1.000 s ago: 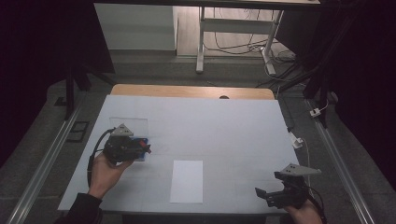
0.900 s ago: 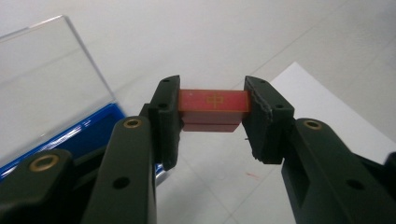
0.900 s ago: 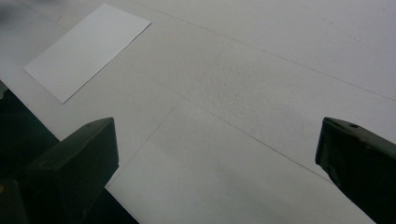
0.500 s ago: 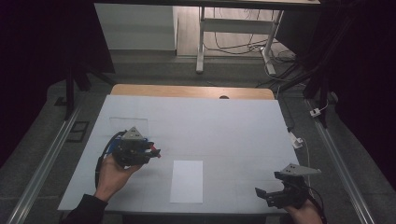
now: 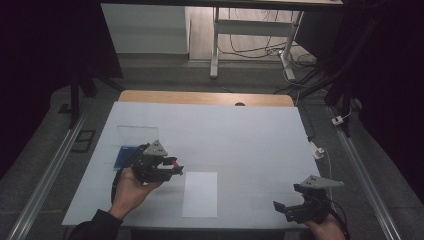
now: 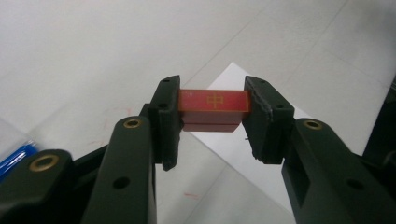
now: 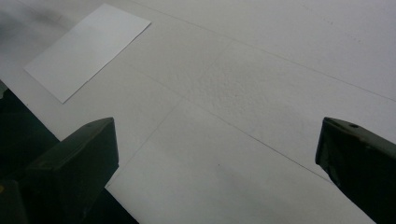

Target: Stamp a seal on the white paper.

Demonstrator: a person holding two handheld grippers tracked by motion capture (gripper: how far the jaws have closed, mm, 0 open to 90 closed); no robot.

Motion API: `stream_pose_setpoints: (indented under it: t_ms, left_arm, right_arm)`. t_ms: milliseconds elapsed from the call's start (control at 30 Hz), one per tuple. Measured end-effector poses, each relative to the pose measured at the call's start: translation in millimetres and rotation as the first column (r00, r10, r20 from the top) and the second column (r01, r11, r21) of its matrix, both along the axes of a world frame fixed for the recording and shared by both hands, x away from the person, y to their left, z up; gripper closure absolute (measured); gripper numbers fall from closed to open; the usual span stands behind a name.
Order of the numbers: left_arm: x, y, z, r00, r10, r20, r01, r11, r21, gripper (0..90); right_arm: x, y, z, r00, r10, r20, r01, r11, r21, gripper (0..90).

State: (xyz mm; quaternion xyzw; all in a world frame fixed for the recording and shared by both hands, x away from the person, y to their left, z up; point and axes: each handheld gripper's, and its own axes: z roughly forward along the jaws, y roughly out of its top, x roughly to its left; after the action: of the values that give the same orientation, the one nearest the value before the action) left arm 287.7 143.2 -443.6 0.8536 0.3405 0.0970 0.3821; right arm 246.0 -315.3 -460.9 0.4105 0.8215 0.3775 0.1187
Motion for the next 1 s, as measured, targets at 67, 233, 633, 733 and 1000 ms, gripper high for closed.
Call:
stream_pose_setpoints:
  t_ms: [67, 233, 633, 733, 1000]
  left_arm:
    - [-0.8, -4.5, -0.2, 1.0000, -0.009, -0.001, 0.009, 1.0000, 0.005, 58.4]
    - [-2.6, -13.9, -0.2, 0.9994, -0.033, 0.006, 0.032, 0.9993, 0.019, 58.4]
    - [-4.7, -39.1, -6.5, 0.9965, -0.083, -0.001, 0.083, 0.9947, 0.060, 58.4]
    - [-4.8, -44.9, -9.8, 0.9953, -0.097, -0.005, 0.097, 0.9929, 0.070, 58.4]
    - [-2.1, -55.2, -20.8, 0.9918, -0.126, -0.023, 0.127, 0.9879, 0.089, 58.4]
  right_arm:
    - [0.2, 0.1, -0.1, 1.0000, 0.002, -0.001, -0.002, 1.000, -0.005, 0.0]
    - [-0.3, -0.2, 0.0, 1.0000, -0.002, 0.000, 0.002, 1.000, 0.002, 0.0]
    - [-0.2, 0.1, -0.1, 1.0000, 0.001, 0.001, -0.001, 1.000, -0.007, 0.0]
    - [-0.2, 0.0, -0.1, 1.0000, 0.001, 0.001, -0.001, 1.000, -0.007, 0.0]
    - [-0.3, 0.4, 0.0, 1.0000, 0.001, -0.001, -0.001, 1.000, -0.008, 0.0]
